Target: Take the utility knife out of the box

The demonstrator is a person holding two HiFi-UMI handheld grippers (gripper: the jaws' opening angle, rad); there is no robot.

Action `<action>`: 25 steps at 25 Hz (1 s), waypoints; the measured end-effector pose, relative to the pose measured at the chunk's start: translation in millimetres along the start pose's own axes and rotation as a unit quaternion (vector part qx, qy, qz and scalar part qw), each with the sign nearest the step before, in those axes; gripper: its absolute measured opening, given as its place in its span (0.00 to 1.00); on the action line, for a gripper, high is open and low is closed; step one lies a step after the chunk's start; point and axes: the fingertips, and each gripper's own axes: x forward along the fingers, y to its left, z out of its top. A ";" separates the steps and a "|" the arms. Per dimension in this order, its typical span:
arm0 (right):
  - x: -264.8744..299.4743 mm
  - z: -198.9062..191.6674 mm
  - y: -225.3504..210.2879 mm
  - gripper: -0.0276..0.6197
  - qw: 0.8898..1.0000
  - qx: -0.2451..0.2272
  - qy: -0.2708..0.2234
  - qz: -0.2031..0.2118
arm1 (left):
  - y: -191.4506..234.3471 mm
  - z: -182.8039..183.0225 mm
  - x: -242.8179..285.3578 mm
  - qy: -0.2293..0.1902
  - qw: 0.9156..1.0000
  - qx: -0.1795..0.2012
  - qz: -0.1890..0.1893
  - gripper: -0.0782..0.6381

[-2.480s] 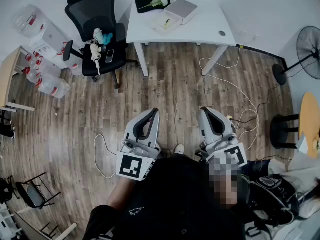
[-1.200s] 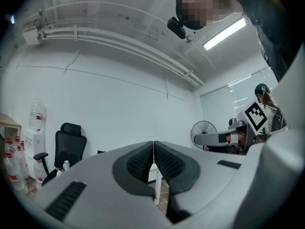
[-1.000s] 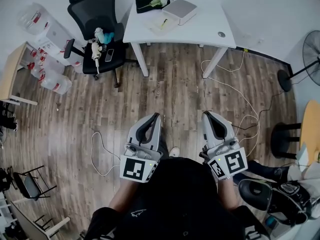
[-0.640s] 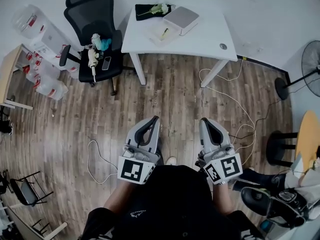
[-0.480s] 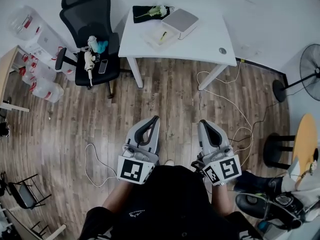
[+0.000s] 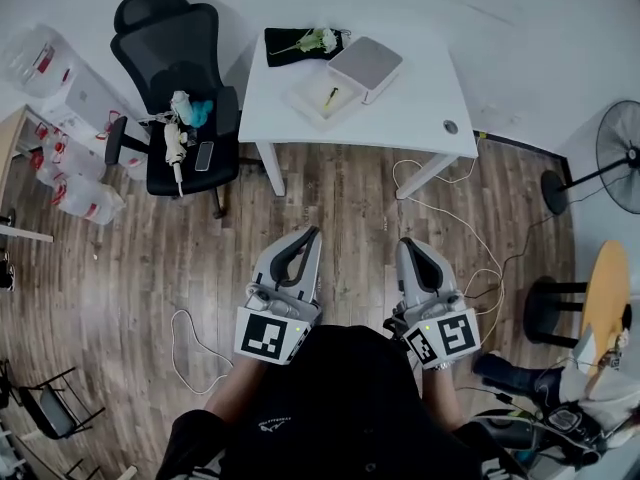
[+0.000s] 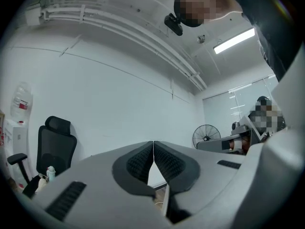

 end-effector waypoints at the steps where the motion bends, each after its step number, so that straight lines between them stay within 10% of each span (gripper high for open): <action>1: 7.4 2.4 0.1 0.05 1.000 -0.002 -0.002 -0.001 | 6.5 0.9 3.5 -0.001 1.000 0.003 -0.002 0.12; 25: 109.7 13.7 -26.8 0.05 1.000 -0.004 -0.011 0.002 | 91.3 -6.0 61.6 0.006 1.000 0.008 0.022 0.12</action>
